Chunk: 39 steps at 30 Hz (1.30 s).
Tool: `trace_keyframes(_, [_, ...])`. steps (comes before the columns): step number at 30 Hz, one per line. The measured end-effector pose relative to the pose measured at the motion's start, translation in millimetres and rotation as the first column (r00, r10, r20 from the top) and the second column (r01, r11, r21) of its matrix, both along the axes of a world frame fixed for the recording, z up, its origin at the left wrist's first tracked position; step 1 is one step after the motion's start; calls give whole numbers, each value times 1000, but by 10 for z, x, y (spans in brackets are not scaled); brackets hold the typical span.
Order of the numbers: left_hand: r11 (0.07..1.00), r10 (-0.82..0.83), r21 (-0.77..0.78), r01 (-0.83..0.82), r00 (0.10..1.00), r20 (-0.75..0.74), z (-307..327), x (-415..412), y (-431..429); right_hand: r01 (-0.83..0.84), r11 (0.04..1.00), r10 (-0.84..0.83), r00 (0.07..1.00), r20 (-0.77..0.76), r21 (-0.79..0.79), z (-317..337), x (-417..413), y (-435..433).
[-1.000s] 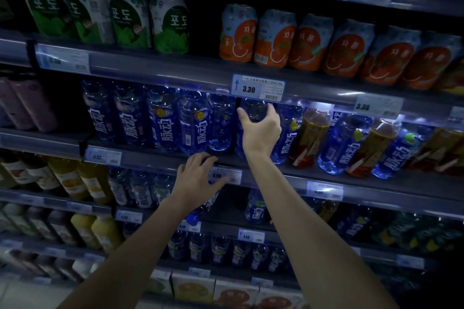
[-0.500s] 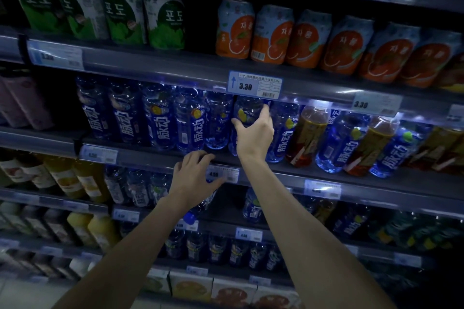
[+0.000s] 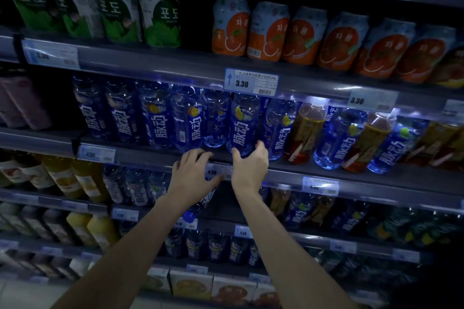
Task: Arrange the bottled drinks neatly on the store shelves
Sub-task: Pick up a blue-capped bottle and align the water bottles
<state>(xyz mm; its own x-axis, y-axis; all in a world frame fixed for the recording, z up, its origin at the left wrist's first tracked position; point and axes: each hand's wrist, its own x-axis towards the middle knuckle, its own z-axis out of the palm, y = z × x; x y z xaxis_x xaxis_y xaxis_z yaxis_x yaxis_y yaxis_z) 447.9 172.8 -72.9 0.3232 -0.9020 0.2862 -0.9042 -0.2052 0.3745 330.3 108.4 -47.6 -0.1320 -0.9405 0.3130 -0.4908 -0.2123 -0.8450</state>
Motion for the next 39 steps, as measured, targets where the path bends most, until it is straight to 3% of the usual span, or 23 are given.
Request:
trace_keyframes(7, [999,-1,-35,1,1000,9,-74,6,5,218,973,-205,968,-148,80,43,286,-134])
trace_keyframes(13, [996,-19,-82,21,999,26,-98,20,17,264,962,-253,959,-128,72,7,316,-190])
trace_keyframes(26, [999,-32,-37,32,999,7,17,12,39,99,992,-108,988,-108,-82,-91,31,-39])
trace_keyframes(39, [998,56,-7,-56,998,-8,-137,186,396,-17,986,-23,971,-237,-163,-435,-327,343])
